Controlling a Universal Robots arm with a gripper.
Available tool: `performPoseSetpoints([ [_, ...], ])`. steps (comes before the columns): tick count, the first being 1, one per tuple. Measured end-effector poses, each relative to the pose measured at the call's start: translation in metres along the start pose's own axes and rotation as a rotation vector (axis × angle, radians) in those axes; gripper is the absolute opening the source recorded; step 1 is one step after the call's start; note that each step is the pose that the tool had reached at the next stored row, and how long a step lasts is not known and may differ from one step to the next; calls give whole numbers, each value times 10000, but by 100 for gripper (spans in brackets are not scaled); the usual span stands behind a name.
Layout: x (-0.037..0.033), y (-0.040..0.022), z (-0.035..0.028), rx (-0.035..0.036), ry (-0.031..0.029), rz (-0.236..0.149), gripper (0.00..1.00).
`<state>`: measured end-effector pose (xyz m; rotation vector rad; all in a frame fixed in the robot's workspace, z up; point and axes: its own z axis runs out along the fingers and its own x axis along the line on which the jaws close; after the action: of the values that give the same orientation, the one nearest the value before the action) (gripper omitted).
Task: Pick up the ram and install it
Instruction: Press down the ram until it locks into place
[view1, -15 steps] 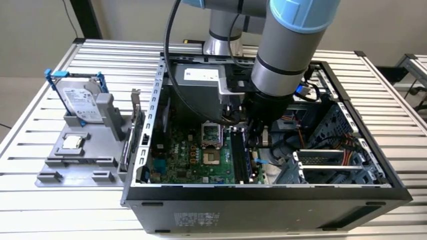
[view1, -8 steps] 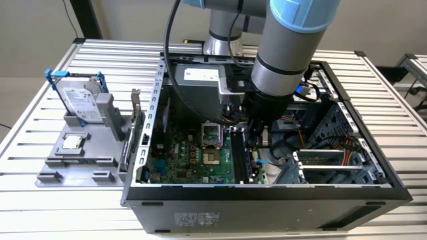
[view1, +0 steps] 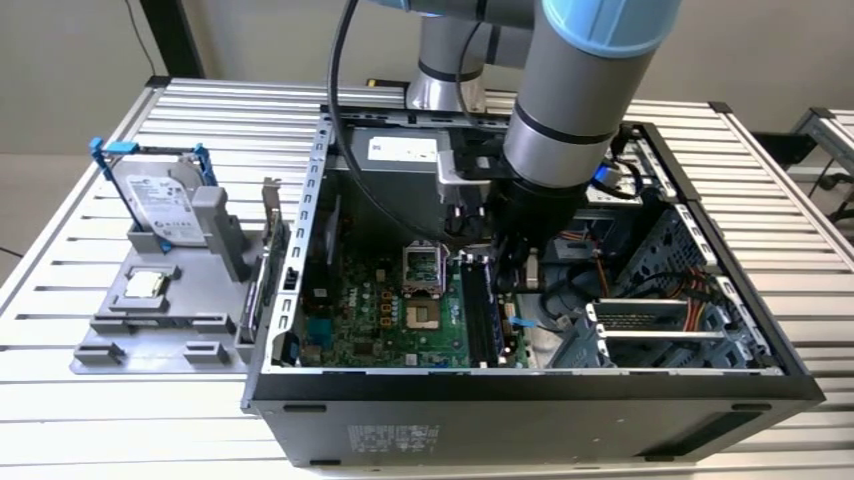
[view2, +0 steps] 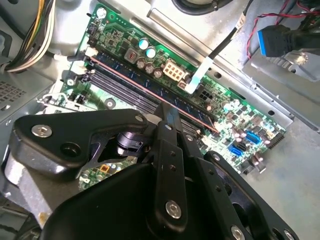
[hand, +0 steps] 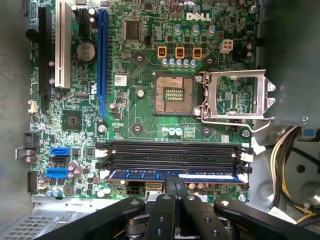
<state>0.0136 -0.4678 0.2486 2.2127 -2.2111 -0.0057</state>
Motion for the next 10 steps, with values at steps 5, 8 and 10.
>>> performPoseSetpoints([
  [5,0,1,-97,0,18,-1,0],
  [8,1,1,-151,-1,29,0,0],
  [10,1,2,-182,-2,35,-1,0],
])
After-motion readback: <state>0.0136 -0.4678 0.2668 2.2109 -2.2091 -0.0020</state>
